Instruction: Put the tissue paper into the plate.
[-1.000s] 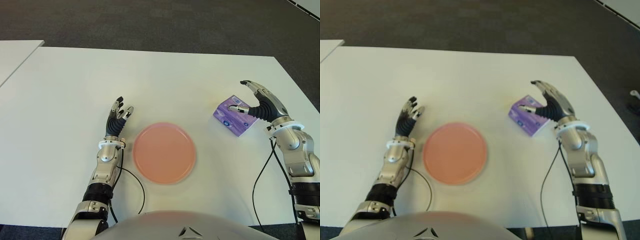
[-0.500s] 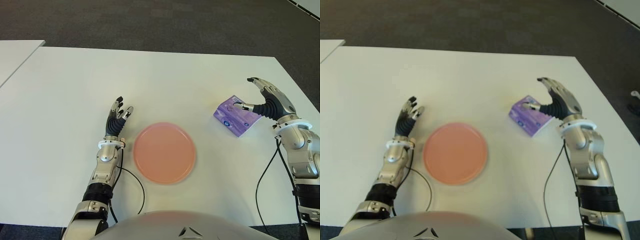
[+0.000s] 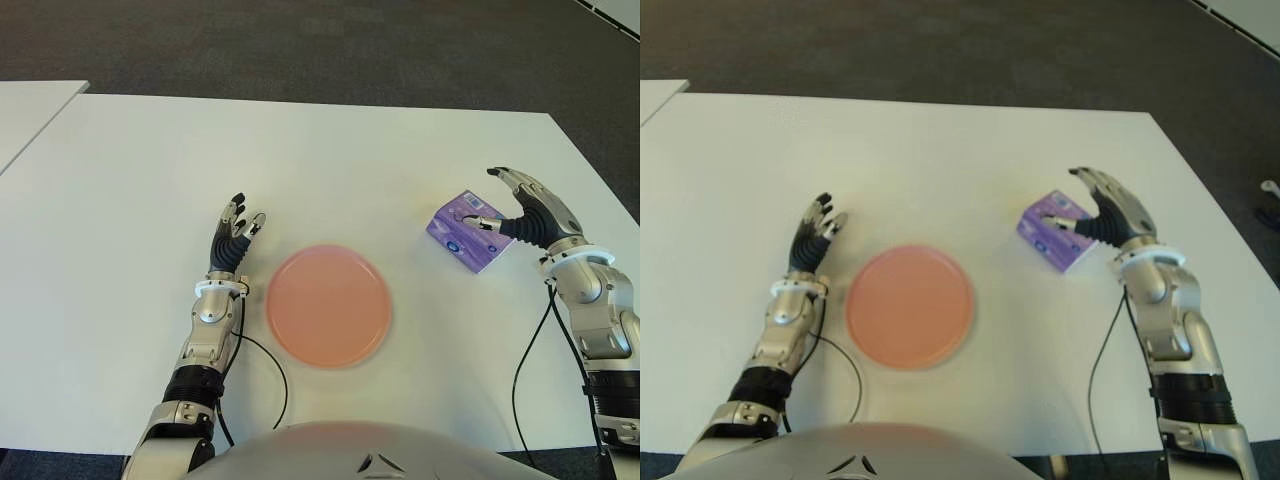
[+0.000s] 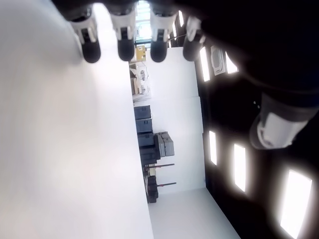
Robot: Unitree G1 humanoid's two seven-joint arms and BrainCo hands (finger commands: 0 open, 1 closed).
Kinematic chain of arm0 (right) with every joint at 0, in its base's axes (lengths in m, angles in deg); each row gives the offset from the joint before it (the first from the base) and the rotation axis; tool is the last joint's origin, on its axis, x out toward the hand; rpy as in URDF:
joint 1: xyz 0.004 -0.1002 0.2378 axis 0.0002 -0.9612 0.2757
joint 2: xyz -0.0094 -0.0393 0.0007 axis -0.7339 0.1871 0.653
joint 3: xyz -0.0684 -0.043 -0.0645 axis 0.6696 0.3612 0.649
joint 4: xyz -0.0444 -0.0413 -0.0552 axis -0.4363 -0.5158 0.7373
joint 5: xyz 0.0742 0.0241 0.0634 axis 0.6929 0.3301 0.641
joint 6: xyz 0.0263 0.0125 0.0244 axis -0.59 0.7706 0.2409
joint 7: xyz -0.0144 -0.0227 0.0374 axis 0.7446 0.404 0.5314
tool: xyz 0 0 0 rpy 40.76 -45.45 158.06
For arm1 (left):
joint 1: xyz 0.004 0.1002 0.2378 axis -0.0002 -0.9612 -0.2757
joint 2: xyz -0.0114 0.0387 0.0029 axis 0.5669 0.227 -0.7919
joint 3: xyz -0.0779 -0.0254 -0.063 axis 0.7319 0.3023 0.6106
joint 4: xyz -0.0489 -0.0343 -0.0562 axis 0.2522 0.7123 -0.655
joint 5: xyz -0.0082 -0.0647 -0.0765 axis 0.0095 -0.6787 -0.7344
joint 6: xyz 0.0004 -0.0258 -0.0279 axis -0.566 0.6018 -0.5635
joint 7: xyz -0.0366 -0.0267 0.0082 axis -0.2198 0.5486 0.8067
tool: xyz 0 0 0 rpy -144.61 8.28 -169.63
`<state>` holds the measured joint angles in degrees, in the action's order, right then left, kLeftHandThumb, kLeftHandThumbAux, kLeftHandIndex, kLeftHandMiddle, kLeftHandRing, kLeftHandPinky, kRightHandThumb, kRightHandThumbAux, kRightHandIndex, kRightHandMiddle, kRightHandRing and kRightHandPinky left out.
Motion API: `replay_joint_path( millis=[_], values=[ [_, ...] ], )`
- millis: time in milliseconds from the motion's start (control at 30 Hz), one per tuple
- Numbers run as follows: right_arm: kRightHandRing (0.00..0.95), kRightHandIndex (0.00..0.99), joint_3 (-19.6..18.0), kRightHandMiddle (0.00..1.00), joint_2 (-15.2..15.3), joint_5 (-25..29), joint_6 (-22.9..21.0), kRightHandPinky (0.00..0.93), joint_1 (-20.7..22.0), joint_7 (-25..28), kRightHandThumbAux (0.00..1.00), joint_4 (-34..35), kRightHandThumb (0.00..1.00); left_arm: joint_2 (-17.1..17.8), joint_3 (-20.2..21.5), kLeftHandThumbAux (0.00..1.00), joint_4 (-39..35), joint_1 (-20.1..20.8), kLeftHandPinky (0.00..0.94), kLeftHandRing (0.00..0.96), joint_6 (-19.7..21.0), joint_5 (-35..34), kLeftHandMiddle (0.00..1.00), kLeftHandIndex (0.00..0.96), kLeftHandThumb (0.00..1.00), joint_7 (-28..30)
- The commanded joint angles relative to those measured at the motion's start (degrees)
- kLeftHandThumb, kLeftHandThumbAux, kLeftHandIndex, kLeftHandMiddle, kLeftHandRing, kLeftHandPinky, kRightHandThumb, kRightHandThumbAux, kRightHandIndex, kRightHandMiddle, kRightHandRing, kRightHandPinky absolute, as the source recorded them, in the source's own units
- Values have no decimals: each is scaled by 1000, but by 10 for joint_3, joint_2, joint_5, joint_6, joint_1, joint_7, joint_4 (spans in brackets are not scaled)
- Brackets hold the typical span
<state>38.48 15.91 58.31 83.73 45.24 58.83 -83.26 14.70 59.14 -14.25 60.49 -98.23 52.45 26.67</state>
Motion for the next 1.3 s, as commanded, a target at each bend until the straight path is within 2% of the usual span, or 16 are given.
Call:
replay_joint_path(
  millis=[33,100,300,467,733,1200,1300],
  values=[
    [0,0,30,0,-11,-8,11,0,-10,2,392,-26,80,-2,1,482,10,1,0,0,2,6,0,0,0,-10],
    [0,0,40,0,-12,-12,16,0,-8,-4,390,-42,78,-2,0,482,10,2,0,0,1,7,0,0,0,-12],
    [0,0,115,0,-17,-65,68,0,20,-48,412,-162,62,-3,-2,493,8,2,0,0,4,10,0,0,0,-18],
    [0,0,153,0,-17,-96,77,0,48,-66,447,-208,58,-3,-3,498,8,2,0,0,2,11,0,0,0,-20],
    [0,0,177,0,-4,-123,85,0,59,-86,473,-222,44,-3,-4,496,5,1,0,0,7,17,0,0,0,-23],
    [0,0,197,0,-7,-124,74,0,64,-86,466,-230,33,-2,1,491,7,-1,0,0,3,7,0,0,0,-17],
    [0,0,197,0,-4,-121,75,0,75,-88,468,-250,30,-1,1,493,8,-2,0,0,1,8,0,0,0,-16]
  ],
)
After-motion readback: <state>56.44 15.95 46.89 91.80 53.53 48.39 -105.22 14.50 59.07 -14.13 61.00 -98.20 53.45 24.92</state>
